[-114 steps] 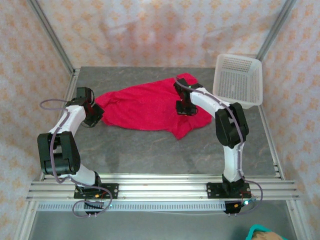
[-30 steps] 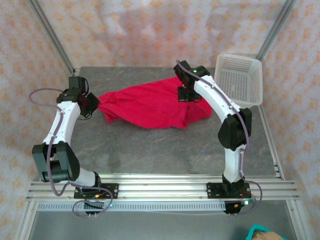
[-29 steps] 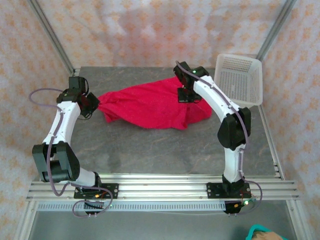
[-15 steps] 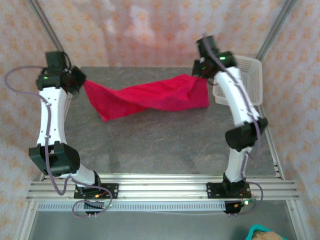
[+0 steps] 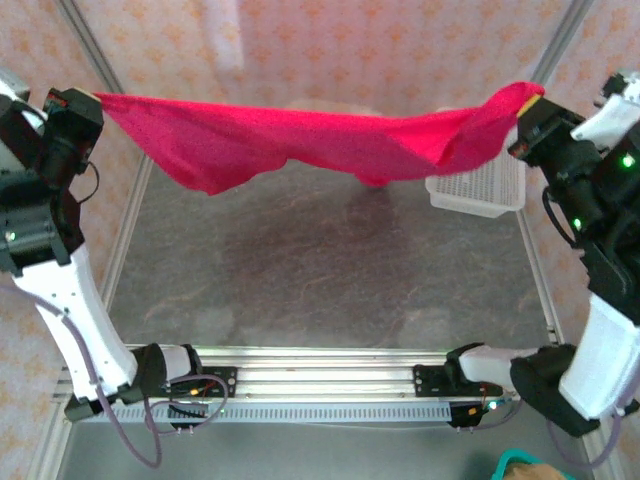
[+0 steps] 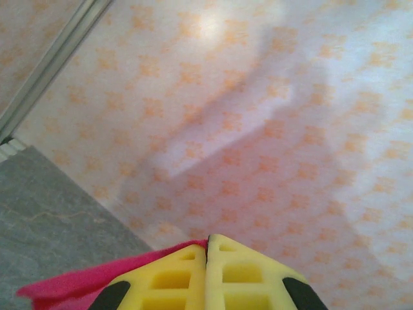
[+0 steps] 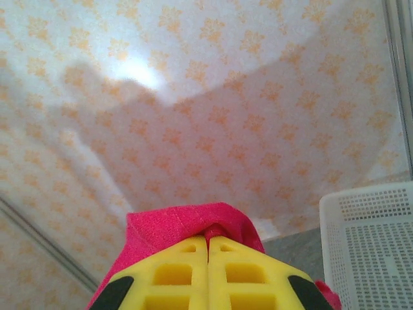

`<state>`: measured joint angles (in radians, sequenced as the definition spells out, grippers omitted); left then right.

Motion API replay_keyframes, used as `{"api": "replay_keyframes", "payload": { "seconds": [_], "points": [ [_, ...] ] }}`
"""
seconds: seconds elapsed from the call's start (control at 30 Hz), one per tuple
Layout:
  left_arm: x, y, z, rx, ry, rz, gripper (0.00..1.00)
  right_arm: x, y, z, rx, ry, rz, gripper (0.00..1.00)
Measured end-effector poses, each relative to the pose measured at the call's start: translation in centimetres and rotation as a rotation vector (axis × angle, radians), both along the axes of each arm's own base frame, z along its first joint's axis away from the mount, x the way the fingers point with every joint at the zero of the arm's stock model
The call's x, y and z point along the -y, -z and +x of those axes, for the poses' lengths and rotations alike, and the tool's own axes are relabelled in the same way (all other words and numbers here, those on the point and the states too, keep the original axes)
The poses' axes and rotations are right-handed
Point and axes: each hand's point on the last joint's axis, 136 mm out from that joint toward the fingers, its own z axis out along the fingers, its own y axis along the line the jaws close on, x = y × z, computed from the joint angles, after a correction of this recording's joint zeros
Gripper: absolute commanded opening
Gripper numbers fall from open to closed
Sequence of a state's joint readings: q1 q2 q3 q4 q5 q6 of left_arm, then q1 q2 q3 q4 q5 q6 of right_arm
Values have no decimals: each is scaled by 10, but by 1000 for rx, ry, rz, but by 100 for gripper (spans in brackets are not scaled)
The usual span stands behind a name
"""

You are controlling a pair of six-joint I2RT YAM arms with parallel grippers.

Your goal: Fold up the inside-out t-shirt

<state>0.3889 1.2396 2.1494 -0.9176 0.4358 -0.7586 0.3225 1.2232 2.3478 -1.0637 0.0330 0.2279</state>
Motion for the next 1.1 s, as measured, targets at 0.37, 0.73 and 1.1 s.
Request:
{"api": "replay_keyframes", "payload": {
  "seconds": [0.37, 0.73, 1.1],
  "points": [
    [18, 14, -20, -20, 57, 9, 0, -1, 12, -7, -26, -20, -1, 0],
    [-14, 138, 119, -335, 127, -179, 0, -54, 96, 151, -293, -23, -112, 0],
    [-7, 84, 254, -142, 234, -226, 0, -60, 88, 261, -198, 2, -88, 0]
  ]
}}
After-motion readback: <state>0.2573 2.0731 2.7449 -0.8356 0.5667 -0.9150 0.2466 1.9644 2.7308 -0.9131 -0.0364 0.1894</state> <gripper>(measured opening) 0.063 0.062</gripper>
